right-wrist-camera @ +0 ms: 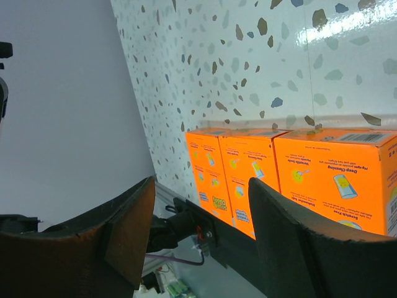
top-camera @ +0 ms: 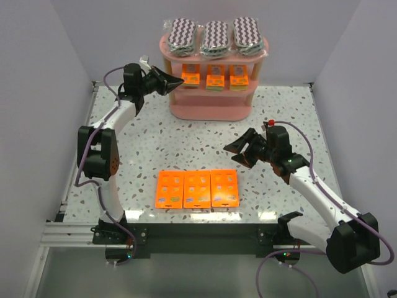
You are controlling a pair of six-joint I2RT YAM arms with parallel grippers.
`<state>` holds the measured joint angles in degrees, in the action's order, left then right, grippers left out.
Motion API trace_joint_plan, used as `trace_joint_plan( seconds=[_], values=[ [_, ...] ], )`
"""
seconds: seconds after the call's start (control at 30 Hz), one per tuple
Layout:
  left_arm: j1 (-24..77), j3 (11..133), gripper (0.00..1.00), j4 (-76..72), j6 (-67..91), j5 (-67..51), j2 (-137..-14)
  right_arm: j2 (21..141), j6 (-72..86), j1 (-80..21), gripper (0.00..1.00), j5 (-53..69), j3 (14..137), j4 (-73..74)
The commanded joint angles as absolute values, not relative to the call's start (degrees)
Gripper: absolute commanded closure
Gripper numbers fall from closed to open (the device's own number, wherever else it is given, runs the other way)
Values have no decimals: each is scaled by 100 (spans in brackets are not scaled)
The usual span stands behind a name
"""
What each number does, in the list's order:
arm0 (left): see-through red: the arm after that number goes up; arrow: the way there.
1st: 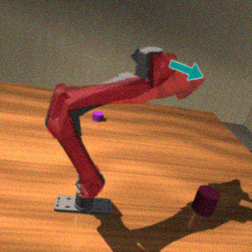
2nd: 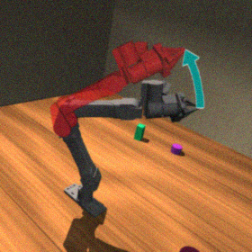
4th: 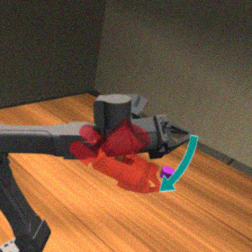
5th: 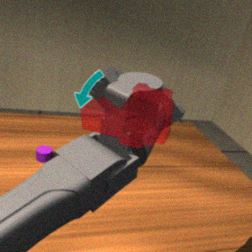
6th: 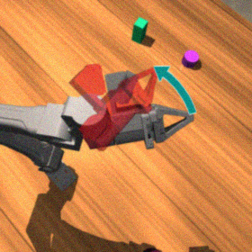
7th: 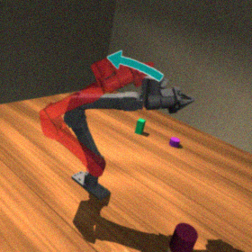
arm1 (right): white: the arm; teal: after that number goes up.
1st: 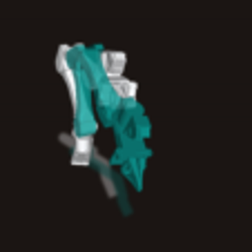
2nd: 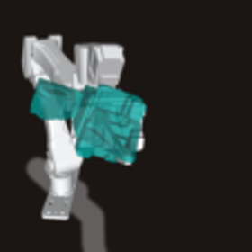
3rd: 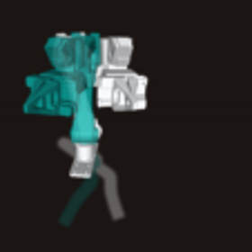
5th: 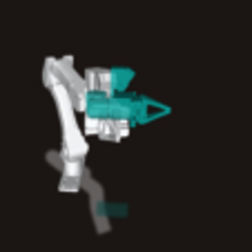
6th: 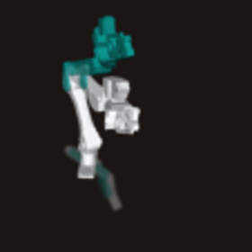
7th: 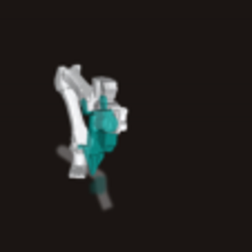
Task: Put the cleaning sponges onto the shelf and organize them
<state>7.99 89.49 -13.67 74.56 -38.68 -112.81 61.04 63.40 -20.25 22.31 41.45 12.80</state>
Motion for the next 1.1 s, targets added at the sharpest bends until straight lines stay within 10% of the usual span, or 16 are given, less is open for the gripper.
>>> trace_joint_plan(
  seconds=[0.0, 0.2, 0.5, 1.07],
  values=[
    [712, 9456, 100, -1451, 7611, -4034, -11566, 6144, 6319, -2048, 34, 2382, 4359, 1116],
    [703, 9659, 98, -1240, 7550, -3999, -11646, 6152, 6346, -2039, 31, 2399, 4342, 1073],
    [659, 9633, 48, -1169, 7409, -3929, -11409, 6117, 6293, -2039, 25, 2443, 4447, 1098],
    [650, 5917, 30, 832, 5450, -3666, -7280, 4835, 5213, -2153, 19, 3400, 3657, 3529]
  ],
)
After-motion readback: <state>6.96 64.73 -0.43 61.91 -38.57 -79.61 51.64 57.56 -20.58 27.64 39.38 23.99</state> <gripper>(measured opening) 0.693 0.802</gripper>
